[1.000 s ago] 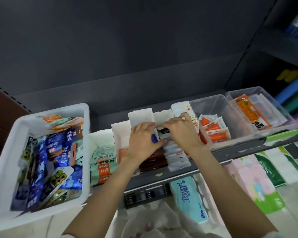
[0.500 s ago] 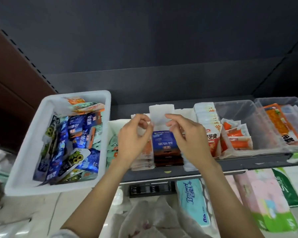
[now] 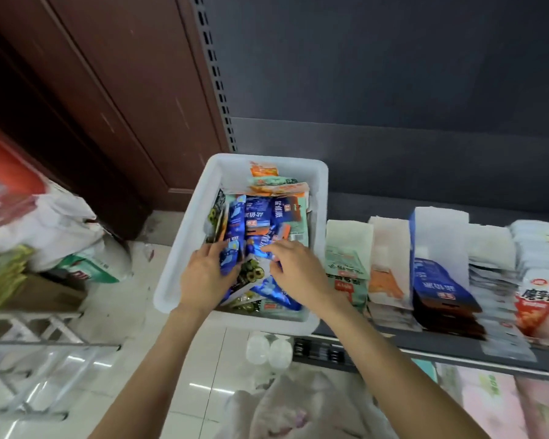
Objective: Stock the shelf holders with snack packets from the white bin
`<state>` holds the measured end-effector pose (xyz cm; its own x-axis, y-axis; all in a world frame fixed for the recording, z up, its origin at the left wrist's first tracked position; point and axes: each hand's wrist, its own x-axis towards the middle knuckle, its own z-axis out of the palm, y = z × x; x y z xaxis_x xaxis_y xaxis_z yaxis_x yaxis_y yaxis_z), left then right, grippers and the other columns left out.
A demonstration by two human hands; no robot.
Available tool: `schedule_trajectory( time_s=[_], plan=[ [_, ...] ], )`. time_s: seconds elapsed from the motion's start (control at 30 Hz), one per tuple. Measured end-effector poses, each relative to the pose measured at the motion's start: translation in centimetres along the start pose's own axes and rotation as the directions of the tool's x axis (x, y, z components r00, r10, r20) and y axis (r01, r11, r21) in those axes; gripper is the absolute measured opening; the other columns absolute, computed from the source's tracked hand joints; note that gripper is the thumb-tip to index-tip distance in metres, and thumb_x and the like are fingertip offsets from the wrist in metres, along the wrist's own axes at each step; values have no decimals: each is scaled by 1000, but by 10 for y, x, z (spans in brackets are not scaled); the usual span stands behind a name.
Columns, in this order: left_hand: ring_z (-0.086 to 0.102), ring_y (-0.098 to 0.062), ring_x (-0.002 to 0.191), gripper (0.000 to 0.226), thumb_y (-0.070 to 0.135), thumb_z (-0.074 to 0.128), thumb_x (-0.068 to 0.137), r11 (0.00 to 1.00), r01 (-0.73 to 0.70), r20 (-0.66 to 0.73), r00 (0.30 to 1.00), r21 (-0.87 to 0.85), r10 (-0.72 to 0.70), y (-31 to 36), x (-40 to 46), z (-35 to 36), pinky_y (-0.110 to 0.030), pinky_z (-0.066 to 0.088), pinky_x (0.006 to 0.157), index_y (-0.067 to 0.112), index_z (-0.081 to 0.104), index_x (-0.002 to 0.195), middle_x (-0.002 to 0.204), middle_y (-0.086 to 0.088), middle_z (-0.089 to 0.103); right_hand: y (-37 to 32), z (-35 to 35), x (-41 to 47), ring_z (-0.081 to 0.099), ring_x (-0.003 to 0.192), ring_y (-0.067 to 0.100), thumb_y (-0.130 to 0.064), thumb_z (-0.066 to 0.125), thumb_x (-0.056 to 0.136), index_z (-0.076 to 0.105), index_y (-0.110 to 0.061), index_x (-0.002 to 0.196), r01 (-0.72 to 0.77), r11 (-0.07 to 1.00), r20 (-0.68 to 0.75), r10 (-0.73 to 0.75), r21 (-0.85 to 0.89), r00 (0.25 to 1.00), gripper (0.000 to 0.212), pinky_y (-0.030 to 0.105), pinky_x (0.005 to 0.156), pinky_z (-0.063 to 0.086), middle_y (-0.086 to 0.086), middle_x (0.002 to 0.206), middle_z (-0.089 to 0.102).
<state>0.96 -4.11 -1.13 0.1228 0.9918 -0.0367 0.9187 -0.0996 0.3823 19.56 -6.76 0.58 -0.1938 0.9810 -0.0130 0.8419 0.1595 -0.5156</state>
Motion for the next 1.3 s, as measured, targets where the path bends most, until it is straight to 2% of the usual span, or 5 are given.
schedule_trajectory(
  time_s=[0.6, 0.87, 1.0, 1.1, 1.3],
  plan=[
    [42, -22, 124, 79, 59, 58, 82, 940, -201, 319, 942, 276, 108, -10, 13, 5, -34, 47, 90, 13, 31, 140, 137, -4, 41, 5, 69, 68, 2, 146, 22, -17, 51, 93, 6, -22, 151, -155, 888, 103, 219, -433, 970, 74, 43, 119, 5, 3, 159, 3],
    [67, -19, 89, 35, 8, 59, 83, 989, -106, -1, 994, -100, 107, -12, 16, -24, -29, 53, 77, 23, 66, 114, 102, -2, 72, -11, 38, 37, 42, 129, 16, -17, 58, 92, 43, -24, 138, -203, 950, -87, 229, 237, 970, 48, 35, 107, 36, -2, 142, 44],
    [67, -11, 87, 37, -6, 59, 83, 580, 131, 133, 990, -804, -39, -8, 20, -50, -21, 55, 66, 21, 67, 106, 101, 1, 71, -26, 12, 24, 52, 112, 6, -18, 59, 92, 45, -25, 134, -256, 678, -34, 383, 689, 923, 45, 25, 95, 44, -8, 129, 52],
    [70, -18, 88, 36, -2, 59, 87, 230, 320, 332, 943, -919, 15, -3, 21, -57, -28, 57, 63, 20, 63, 114, 106, -6, 70, -30, -5, 19, 59, 107, 13, -19, 60, 92, 39, -26, 137, -265, 425, 70, 420, 865, 905, 50, 21, 78, 54, -5, 118, 57],
    [68, -21, 96, 39, 0, 58, 87, 115, 344, 352, 934, -932, 57, 14, 16, -43, -34, 57, 73, 15, 57, 123, 110, -4, 70, -22, -24, 3, 68, 86, 12, -12, 65, 88, 42, -26, 133, -270, 301, 114, 447, 915, 887, 53, 22, 65, 55, 5, 104, 68]
  ],
)
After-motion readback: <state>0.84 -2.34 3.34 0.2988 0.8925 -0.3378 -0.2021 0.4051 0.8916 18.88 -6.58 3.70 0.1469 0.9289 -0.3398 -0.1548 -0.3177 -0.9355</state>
